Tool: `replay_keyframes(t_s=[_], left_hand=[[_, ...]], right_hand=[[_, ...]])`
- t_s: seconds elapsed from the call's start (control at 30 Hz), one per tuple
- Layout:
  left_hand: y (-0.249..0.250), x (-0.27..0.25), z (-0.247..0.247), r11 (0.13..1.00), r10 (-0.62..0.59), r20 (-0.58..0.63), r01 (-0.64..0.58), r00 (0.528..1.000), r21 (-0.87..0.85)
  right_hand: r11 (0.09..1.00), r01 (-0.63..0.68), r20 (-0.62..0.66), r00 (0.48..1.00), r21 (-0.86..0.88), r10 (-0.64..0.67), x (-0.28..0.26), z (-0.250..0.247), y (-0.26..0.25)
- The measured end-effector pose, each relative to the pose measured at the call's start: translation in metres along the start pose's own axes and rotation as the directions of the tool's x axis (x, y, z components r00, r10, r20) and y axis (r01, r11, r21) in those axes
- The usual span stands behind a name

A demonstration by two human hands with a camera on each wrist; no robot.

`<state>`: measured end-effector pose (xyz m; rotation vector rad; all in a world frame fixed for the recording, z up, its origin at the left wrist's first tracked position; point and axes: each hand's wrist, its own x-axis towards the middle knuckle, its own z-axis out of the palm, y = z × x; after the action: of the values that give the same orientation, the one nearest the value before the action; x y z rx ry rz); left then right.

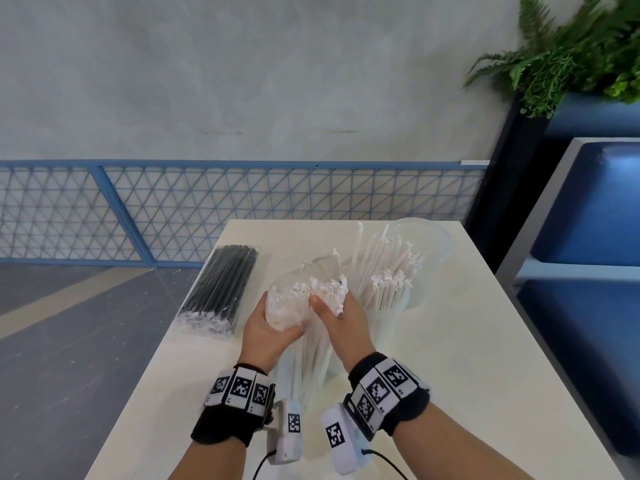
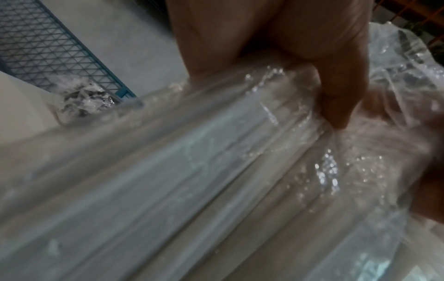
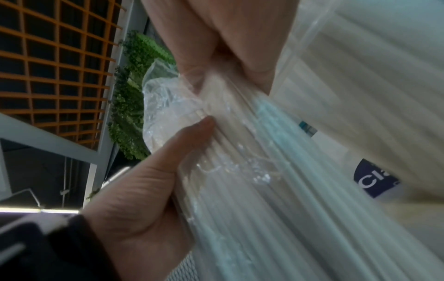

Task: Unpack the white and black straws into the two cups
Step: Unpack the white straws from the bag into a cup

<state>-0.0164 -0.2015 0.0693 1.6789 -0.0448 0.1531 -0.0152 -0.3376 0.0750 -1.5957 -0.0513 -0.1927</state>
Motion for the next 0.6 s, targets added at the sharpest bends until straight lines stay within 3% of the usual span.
replay_keyframes(t_s=[0.27, 0.6], left_hand=[[-0.001, 0.0, -0.001, 0.999, -0.039, -0.021, 0.038, 0.999, -0.026], [0.001, -0.002, -0.002, 1.0, -0.025, 0.012, 0.025, 1.0, 0.001]], right_hand=[[0.995, 0.041, 0.082, 0.996, -0.095, -0.033, 0.002, -0.003, -0.004], [0.997, -0.028, -0.044, 0.999, 0.069, 0.031, 0.003, -0.001, -0.016]])
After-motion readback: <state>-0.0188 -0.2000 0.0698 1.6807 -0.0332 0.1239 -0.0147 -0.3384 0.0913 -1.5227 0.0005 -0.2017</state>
